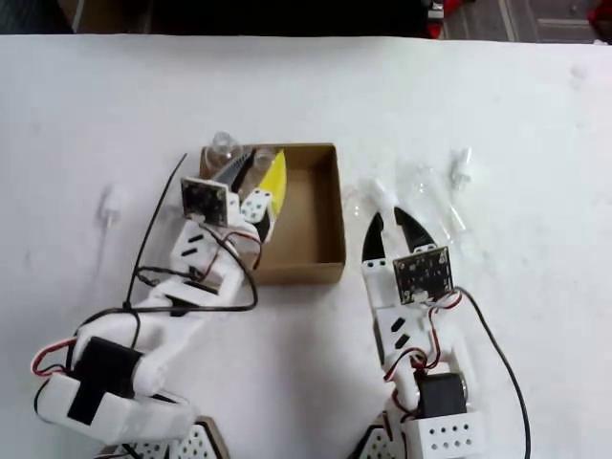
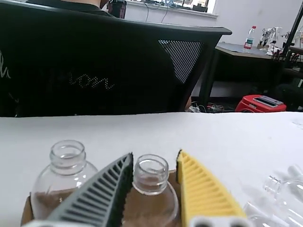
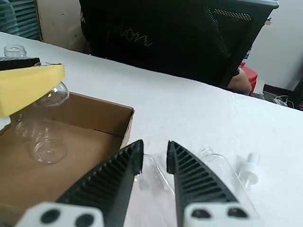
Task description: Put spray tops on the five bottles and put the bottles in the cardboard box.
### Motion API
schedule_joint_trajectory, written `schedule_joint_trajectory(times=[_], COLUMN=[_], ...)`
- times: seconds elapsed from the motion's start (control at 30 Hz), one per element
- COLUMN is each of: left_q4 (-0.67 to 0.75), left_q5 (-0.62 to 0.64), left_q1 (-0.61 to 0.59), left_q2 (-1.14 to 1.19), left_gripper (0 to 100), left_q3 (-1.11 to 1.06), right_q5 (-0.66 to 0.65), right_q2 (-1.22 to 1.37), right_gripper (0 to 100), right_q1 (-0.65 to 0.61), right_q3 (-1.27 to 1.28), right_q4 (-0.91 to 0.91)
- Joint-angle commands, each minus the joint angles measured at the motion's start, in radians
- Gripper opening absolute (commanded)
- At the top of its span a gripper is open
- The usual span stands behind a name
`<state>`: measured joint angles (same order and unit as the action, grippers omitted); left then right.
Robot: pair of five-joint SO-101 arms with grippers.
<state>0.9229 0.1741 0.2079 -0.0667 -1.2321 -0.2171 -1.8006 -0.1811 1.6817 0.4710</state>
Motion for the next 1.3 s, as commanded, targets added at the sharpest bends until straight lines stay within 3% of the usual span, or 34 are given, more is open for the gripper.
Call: schedule_joint_trajectory(times=[0.0, 0.27, 0.5, 0.87, 1.27], left_q4=[-0.008, -0.012, -0.037, -0.367, -1.031], left_q5=[-0.012, -0.005, -0.003, 0.074, 0.074], left_q1=[-0.01, -0.013, -0.012, -0.064, -0.09], left_q2=[-0.01, -0.031, -0.196, -0.475, -1.089], left_gripper=[14, 15, 15, 15, 15], left_q3=[0.005, 0.002, -0.094, -0.094, -0.031], right_q5=[-0.009, -0.009, -0.009, -0.009, -0.009], right_q2=[-0.002, -0.002, -0.002, -0.001, -0.001], right_gripper=[7.0, 7.0, 7.0, 7.0, 7.0], right_q1=[-0.012, -0.012, -0.012, -0.012, -0.012], right_q3=[0.008, 0.008, 0.008, 0.008, 0.008], right_q4=[0.005, 0.005, 0.005, 0.005, 0.007])
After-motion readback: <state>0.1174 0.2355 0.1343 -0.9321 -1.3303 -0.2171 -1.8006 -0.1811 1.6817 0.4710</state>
